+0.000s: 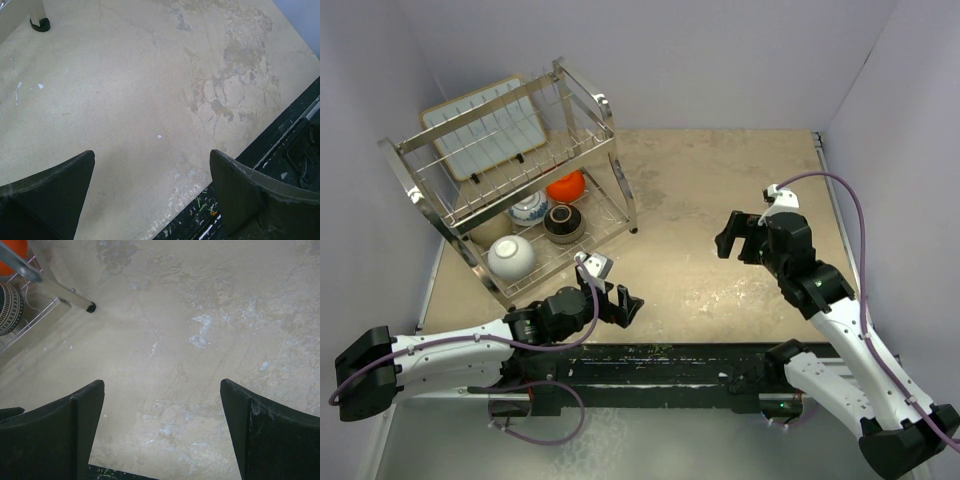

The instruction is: Load the bowls into the dish rack

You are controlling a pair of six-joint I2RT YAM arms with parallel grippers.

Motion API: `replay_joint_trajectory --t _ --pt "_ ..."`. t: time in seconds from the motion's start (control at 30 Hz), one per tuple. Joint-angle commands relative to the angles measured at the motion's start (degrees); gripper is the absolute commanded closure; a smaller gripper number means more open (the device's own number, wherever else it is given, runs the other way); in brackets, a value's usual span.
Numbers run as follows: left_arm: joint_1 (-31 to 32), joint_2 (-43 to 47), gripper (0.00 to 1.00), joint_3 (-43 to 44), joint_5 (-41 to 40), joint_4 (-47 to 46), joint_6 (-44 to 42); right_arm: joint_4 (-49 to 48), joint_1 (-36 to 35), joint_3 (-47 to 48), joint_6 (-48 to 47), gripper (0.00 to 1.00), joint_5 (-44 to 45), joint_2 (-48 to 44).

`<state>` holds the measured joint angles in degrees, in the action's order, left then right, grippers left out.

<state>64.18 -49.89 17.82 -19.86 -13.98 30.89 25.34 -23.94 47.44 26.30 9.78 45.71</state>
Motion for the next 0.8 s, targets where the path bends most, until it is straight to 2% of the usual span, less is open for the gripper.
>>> replay_joint_trajectory --t 0.0,0.77 --pt "0.21 0.99 0.01 0.63 -1.06 -0.96 0.7 -2.18 0.21 -0.07 -1.17 0.01 1.21 -0.16" --pt "0.24 1.56 0.01 0.7 -1.13 -0.39 0.47 -2.22 0.26 -0.29 -1.17 0.01 1.21 -0.21"
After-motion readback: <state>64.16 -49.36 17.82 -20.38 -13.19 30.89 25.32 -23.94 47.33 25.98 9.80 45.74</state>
